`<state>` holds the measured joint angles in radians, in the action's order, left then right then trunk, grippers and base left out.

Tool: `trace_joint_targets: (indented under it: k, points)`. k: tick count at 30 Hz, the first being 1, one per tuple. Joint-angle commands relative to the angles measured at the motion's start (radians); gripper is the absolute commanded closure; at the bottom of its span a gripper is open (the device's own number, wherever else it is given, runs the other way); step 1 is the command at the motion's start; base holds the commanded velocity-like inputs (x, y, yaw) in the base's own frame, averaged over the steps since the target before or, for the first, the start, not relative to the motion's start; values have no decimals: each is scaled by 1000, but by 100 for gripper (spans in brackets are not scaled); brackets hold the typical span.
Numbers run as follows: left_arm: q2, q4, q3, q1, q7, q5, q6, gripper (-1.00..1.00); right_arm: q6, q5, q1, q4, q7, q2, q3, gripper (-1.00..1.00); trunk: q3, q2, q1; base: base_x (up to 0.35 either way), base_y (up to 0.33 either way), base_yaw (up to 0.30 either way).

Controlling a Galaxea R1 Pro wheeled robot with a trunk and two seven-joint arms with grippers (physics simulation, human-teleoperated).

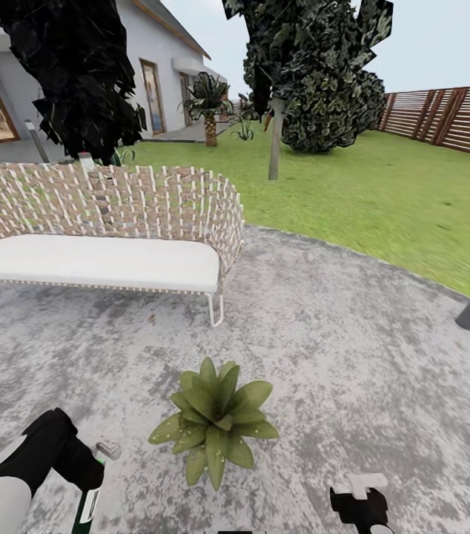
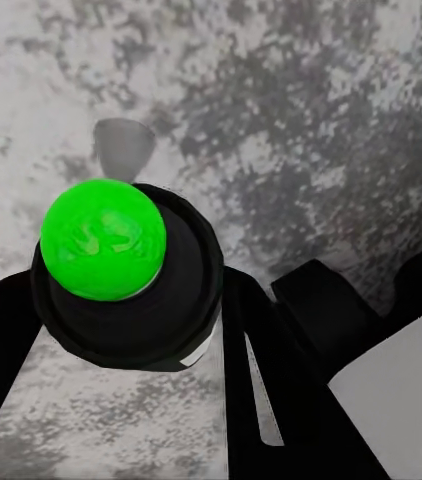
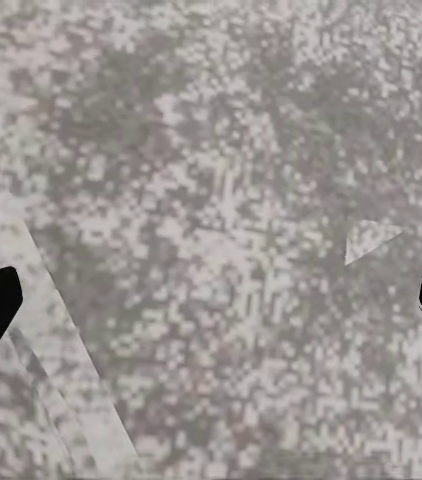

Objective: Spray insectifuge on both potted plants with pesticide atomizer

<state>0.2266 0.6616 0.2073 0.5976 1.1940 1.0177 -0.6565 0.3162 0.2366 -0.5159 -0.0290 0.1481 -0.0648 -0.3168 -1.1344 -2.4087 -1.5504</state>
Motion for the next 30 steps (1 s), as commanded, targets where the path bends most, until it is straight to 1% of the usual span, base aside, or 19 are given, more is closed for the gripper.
trace_joint_targets:
  k: [1, 8, 13, 19, 24, 27, 28, 30]
  points:
    - [-1, 2, 4, 1, 8, 8, -9, 100, 2, 8, 0, 0, 2, 0, -9, -100, -1, 0, 0, 0, -157, 73]
    - [-8, 4, 7, 2, 9, 4, -10, 100, 4, 7, 0, 0, 2, -3, -8, -100, -1, 0, 0, 28, -252, 12]
    - [-9, 4, 7, 14, 10, 4, -12, 100, 3, 6, 0, 0, 2, -2, -8, -100, -1, 0, 0, 43, -271, 0]
    - [-35, 13, 5, 19, 10, 4, -24, 100, 2, 6, 0, 0, 2, -1, -9, -100, -1, 0, 0, -178, -232, 7]
    - [-55, 16, 3, 19, 10, 5, -24, 100, 1, 5, 0, 0, 2, 2, -10, -100, -1, 0, 0, -250, -201, 211]
    - [-58, 16, -20, 19, 10, 5, -23, 100, 1, 5, 0, 0, 2, 2, -10, -100, -1, 0, 0, -59, -249, 272]
    - [-59, 14, -35, 19, 11, 5, -24, 100, 1, 6, 0, 0, 2, 2, -10, -100, -1, 0, 0, 49, -265, 275]
    - [-60, 12, -52, 19, 11, 2, -24, 100, 1, 6, 0, 0, 2, 3, -10, -100, -1, 0, 0, 119, -225, 226]
